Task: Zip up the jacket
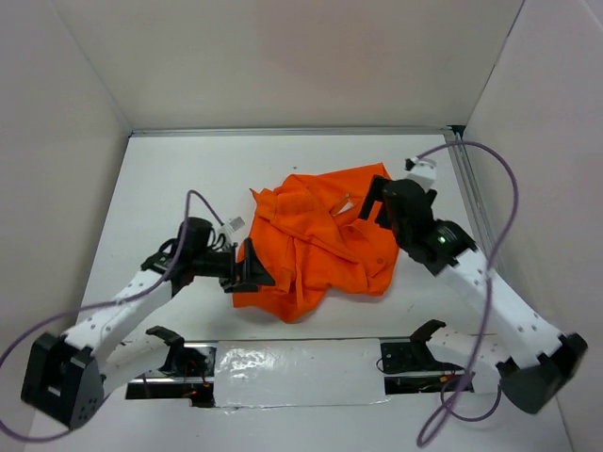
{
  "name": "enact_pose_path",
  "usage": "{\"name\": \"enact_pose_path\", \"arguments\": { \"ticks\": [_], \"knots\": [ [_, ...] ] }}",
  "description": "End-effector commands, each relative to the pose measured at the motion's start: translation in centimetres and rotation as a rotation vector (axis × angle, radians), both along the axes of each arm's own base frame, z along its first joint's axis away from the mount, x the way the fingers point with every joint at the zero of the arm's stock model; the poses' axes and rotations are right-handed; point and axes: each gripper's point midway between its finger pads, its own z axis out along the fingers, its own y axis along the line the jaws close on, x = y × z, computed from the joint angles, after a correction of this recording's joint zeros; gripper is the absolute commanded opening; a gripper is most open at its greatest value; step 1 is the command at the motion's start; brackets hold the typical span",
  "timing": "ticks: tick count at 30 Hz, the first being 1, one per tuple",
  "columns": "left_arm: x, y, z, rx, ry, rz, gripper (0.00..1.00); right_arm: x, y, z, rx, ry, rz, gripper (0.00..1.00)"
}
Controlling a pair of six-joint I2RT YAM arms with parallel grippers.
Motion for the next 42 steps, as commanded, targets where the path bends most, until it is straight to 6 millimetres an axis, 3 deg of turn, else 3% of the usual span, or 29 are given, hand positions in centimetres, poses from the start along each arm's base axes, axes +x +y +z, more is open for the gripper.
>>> {"name": "enact_pose_path", "arguments": {
  "ticks": [1,2,3,4,5,6,7,8,9,11,13,15,17,18,19,20,21,22,23,24,25,26,29,34,36,37,39,40,42],
  "knots": [
    [0.7,-1.9,-1.9,0.043,0.040,-0.043,0.99,3.3,0.4,-3.1,0.020,0.103,-0.041,1.00],
    [0.8,-2.5,-2.0,0.052,0.043,-0.067,0.99,4.2,0.4,-3.8,0.032,0.117,-0.043,1.00],
    [1.3,-2.7,-3.7,0.091,0.089,-0.069,0.99,4.9,0.3,-5.2,0.029,0.150,-0.034,1.00],
    [1.8,-2.8,-4.5,0.118,0.106,-0.062,0.99,6.1,-0.6,-7.7,0.014,0.218,-0.050,1.00],
    [2.7,-2.9,-4.6,0.145,0.114,-0.047,0.99,6.6,-0.1,-8.8,0.045,0.253,-0.019,1.00],
    [3.5,-2.6,-6.7,0.213,0.157,-0.022,0.99,6.9,-0.4,-10.1,0.050,0.288,-0.020,1.00],
    [4.1,-2.5,-7.3,0.241,0.175,-0.011,0.99,7.1,-0.5,-12.2,0.045,0.342,-0.023,1.00],
    [5.5,-2.8,-6.9,0.257,0.163,0.006,0.99,7.5,-0.9,-12.9,0.060,0.353,-0.036,1.00],
    [5.9,-2.3,-8.9,0.326,0.215,0.023,0.99,7.3,-1.2,-14.2,0.056,0.381,-0.040,1.00],
    [8.2,-2.4,-9.7,0.381,0.236,0.057,0.99,6.6,-1.0,-16.8,0.080,0.456,-0.029,1.00],
    [11.3,-2.2,-9.5,0.397,0.206,0.100,0.99,6.0,-0.7,-18.7,0.100,0.504,-0.014,1.00],
    [12.9,-1.5,-10.5,0.435,0.248,0.125,0.99,5.2,0.2,-20.7,0.134,0.540,0.031,1.00],
    [16.3,-1.0,-10.5,0.459,0.234,0.162,0.99,4.3,1.0,-22.1,0.154,0.572,0.067,1.00],
    [17.1,-0.8,-10.6,0.473,0.235,0.164,0.99,4.0,1.5,-22.5,0.162,0.582,0.092,1.00],
    [19.6,-0.6,-9.6,0.475,0.188,0.196,0.99,3.5,1.6,-22.8,0.153,0.592,0.095,1.00],
    [20.5,-0.6,-10.8,0.490,0.210,0.191,0.99,3.1,2.3,-22.7,0.149,0.595,0.110,1.00],
    [22.8,-0.9,-9.4,0.466,0.163,0.193,0.99,2.7,2.5,-22.4,0.147,0.599,0.120,1.00],
    [23.7,-1.0,-10.7,0.469,0.196,0.186,0.99,2.0,2.7,-22.3,0.143,0.613,0.126,1.00],
    [24.8,-1.1,-10.7,0.460,0.194,0.188,0.99,1.4,3.5,-21.9,0.147,0.616,0.141,1.00],
    [27.4,-1.4,-8.9,0.425,0.139,0.203,0.99,0.7,4.0,-22.0,0.149,0.630,0.152,1.00],
    [28.1,-1.9,-10.2,0.404,0.166,0.184,0.99,0.0,4.6,-22.1,0.159,0.631,0.173,1.00],
    [30.2,-2.5,-8.6,0.366,0.099,0.175,0.99,-1.0,6.1,-22.2,0.166,0.634,0.211,1.00],
    [31.9,-4.0,-8.8,0.304,0.087,0.115,0.99,-3.4,9.7,-22.6,0.191,0.634,0.328,1.00],
    [34.3,-4.8,-5.3,0.242,-0.007,0.112,0.99,-4.9,13.8,-23.0,0.148,0.616,0.385,1.00],
    [34.7,-4.4,-2.9,0.212,-0.052,0.124,0.99,-5.7,16.3,-23.2,0.119,0.622,0.438,1.00],
    [34.9,-4.0,-1.7,0.198,-0.071,0.126,0.99,-5.5,17.9,-22.2,0.126,0.604,0.468,1.00],
    [34.9,-3.4,1.2,0.183,-0.127,0.135,0.99,-7.0,20.4,-22.3,0.093,0.612,0.546,1.00],
    [34.8,-2.9,3.1,0.179,-0.163,0.148,0.99,-6.9,22.0,-21.1,0.102,0.584,0.583,1.00],
    [34.7,-2.0,4.7,0.190,-0.194,0.169,0.99,-7.8,23.8,-19.7,0.095,0.547,0.652,1.00]
  ]
}}
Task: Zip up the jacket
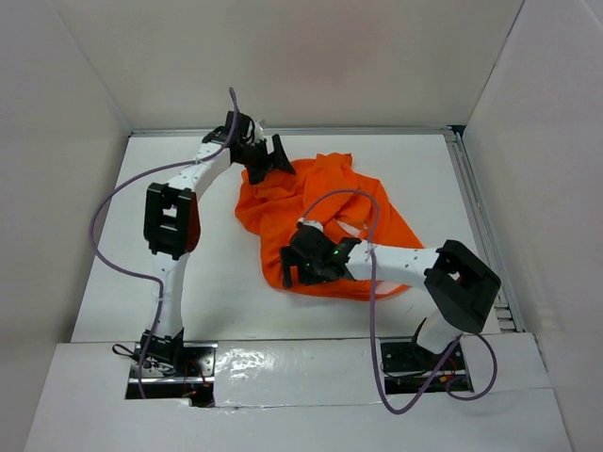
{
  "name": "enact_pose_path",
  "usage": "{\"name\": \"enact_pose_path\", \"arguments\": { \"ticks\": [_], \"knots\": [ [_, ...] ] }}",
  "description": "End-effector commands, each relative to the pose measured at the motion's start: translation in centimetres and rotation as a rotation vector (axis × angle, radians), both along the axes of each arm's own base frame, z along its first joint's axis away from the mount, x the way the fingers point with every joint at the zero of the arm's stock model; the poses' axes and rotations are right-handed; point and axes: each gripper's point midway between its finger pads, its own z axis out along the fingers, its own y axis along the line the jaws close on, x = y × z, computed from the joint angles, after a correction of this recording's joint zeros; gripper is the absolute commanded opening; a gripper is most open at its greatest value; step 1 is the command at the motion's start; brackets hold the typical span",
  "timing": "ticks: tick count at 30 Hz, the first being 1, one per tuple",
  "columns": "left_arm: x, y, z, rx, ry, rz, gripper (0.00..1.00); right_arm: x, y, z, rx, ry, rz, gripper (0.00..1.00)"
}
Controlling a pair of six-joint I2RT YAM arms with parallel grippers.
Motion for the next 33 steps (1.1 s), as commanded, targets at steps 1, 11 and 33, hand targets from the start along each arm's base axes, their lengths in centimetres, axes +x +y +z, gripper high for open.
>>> {"name": "enact_pose_path", "arguments": {
  "ticks": [1,11,33],
  "knots": [
    [-0.1,2.1,9.2,-0.026,-0.190,0.004,0.99,-0.1,4.6,4.4,0.112,-0.090,0.073,1.00],
    [-10.1,6.1,11.6,0.048,-0.168,0.097,0.99,2.6,-7.1,12.4,0.192,-0.311,-0.250,1.00],
    [-27.4,-3.7,-4.2,0.124,0.127,-0.287,0.99,12.1,-17.8,7.6,0.177,-0.221,-0.419,0.92]
  ]
}}
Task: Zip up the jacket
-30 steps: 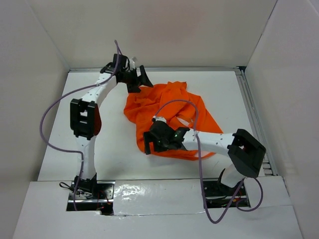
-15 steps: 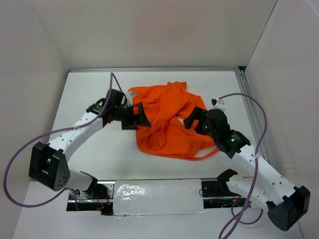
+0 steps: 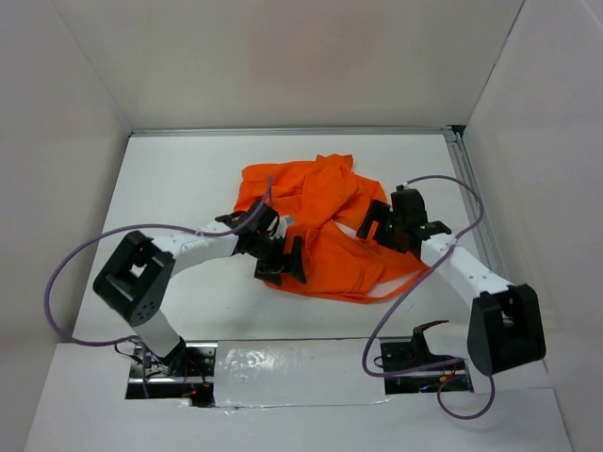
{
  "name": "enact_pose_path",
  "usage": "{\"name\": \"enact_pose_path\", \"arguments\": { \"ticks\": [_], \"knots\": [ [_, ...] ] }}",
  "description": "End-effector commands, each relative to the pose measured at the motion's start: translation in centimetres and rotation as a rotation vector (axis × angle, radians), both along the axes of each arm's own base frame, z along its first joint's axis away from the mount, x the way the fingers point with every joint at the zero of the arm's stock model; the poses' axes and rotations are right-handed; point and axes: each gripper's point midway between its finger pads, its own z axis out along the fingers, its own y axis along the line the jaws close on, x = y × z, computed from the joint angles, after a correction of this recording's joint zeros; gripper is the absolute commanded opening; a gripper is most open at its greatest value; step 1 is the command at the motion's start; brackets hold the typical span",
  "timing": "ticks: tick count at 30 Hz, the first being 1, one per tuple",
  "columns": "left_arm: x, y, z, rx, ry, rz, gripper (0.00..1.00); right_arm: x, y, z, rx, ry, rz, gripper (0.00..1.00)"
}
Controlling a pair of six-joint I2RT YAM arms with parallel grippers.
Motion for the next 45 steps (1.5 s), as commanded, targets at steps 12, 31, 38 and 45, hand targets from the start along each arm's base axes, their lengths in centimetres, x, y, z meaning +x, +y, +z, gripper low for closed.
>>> {"name": "enact_pose_path", "arguments": {
  "ticks": [12,31,38,45],
  "knots": [
    [13.4,5.9,-3.6,0.048,-0.031,0.255,0.99,5.6,3.2,1.0,0.098,-0.075,0.102,0.64],
    [15.7,8.9,4.7,-0.257,-0.200,0.223,0.99,6.2,9.7,1.5,0.121,-0.165,0.290,0.42],
    [9.1,6.6,9.3,-0.296,-0.308,0.135,0.99,6.3,9.1,4.1,0.048,-0.242,0.303,0.00],
    [2.7,1.7,9.9,-0.268,-0.293,0.044,0.99,3.6,8.5,6.7,0.031,-0.303,0.275,0.00]
  ]
}}
